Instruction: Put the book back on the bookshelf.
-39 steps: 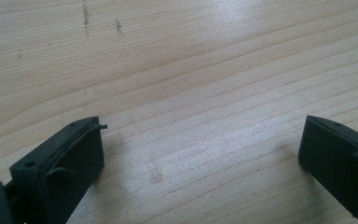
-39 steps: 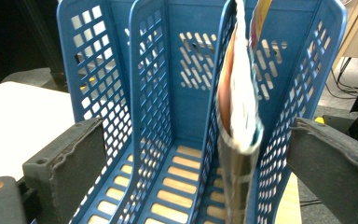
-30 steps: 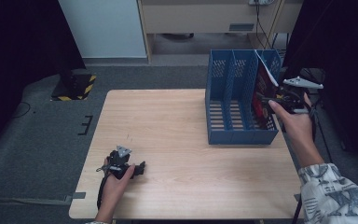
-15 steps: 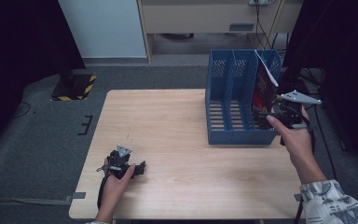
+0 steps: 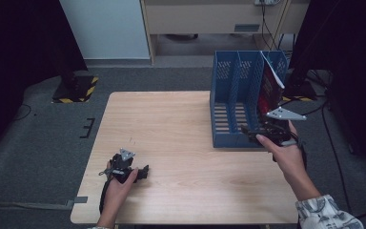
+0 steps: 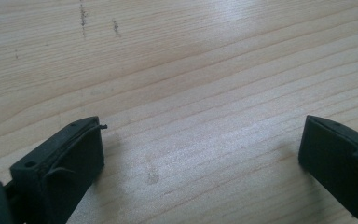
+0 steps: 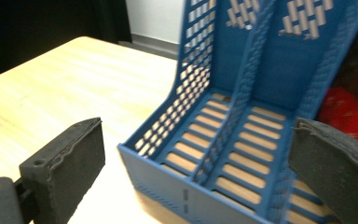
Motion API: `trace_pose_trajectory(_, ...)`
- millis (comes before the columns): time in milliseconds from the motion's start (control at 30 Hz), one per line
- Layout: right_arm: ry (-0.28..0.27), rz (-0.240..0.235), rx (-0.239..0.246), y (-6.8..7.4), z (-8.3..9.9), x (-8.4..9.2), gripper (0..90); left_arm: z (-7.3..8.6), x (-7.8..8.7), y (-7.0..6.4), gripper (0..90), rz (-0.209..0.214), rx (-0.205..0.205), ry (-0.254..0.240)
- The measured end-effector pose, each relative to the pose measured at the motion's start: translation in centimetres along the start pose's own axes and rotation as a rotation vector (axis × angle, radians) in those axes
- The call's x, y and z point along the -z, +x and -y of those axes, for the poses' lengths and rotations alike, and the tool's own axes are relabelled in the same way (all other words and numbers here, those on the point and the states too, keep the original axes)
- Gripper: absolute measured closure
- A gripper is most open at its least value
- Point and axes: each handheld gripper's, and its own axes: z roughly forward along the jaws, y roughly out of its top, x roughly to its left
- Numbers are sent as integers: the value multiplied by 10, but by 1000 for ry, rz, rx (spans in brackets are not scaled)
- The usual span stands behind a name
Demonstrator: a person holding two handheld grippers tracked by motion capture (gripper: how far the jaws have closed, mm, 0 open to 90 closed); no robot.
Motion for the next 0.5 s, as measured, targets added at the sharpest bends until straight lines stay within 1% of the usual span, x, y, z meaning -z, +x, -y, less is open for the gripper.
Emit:
trace_pose_trajectory(33,3,-7,-1,3,1,-1,42,0,0,0,0,0,0,0)
trace_pose_trajectory(100,15,-19,16,9,4,-4,41,0,0,0,0,0,1,0)
trace_pose_trajectory(233,34,-48,31,22,9,-11,41,0,0,0,0,-1,1,0)
trace_pose_trajectory(267,34,-48,31,22,9,-11,41,0,0,0,0,-1,1,0)
trace_pose_trajectory(300,42,-63,41,29,12,-15,43,0,0,0,0,-1,1,0)
trace_pose_trajectory(433,74,-98,74,45,21,-24,47,0,0,0,0,-1,1,0)
trace_pose_trajectory(500,84,-116,80,52,25,-29,48,0,0,0,0,-1,1,0)
